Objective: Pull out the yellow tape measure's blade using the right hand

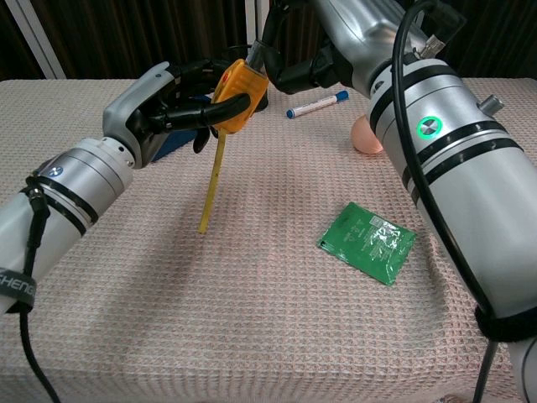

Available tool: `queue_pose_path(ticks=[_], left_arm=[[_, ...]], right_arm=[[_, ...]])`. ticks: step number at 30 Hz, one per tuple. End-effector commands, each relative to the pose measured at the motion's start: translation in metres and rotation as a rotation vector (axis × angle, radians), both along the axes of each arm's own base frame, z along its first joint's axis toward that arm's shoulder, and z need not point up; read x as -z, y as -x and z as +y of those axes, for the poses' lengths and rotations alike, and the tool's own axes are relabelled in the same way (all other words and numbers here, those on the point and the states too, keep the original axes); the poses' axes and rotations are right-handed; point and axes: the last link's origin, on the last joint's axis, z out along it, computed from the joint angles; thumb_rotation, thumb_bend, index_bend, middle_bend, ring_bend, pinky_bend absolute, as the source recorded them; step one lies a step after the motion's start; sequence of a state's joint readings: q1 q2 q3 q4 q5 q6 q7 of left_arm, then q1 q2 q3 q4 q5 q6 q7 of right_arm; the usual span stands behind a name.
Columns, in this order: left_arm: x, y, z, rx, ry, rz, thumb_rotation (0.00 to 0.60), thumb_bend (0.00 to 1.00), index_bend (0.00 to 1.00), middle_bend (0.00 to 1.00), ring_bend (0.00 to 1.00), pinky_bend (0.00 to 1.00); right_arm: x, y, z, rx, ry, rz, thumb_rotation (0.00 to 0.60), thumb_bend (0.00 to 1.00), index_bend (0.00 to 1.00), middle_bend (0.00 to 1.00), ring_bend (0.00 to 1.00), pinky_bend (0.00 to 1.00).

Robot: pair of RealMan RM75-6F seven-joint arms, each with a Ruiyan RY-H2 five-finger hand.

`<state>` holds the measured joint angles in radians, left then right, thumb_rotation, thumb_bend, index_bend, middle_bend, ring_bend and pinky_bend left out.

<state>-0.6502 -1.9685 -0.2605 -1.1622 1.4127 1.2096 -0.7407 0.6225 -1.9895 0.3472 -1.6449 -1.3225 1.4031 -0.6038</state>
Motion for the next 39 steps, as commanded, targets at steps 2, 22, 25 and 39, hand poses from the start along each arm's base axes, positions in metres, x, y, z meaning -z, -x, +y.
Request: queue_pose_path(ticks=[2, 22, 25, 39], left_arm=[[0.000, 0.001, 0.000, 0.000, 0.002, 0.000, 0.600, 0.42, 0.68, 0.74, 0.65, 0.77], [-0.023, 0.054, 0.005, -0.024, 0.024, 0.022, 0.600, 0.45, 0.73, 0.77, 0.68, 0.80], [-0.027, 0.060, 0.004, -0.019, 0.021, 0.029, 0.600, 0.45, 0.73, 0.77, 0.68, 0.80], [-0.035, 0.074, -0.002, -0.003, 0.025, 0.082, 0.600, 0.45, 0.73, 0.77, 0.68, 0.80]], right_arm=[[-0.007, 0.000, -0.002, -0.001, 0.016, -0.018, 0.600, 0.50, 0.59, 0.11, 0.00, 0.00], [-0.111, 0.019, -0.016, 0.033, 0.163, -0.216, 0.600, 0.50, 0.67, 0.16, 0.00, 0.00], [-0.126, 0.025, -0.015, 0.033, 0.186, -0.229, 0.600, 0.50, 0.68, 0.16, 0.00, 0.00], [-0.176, 0.056, -0.013, 0.057, 0.253, -0.318, 0.600, 0.50, 0.68, 0.16, 0.00, 0.00]])
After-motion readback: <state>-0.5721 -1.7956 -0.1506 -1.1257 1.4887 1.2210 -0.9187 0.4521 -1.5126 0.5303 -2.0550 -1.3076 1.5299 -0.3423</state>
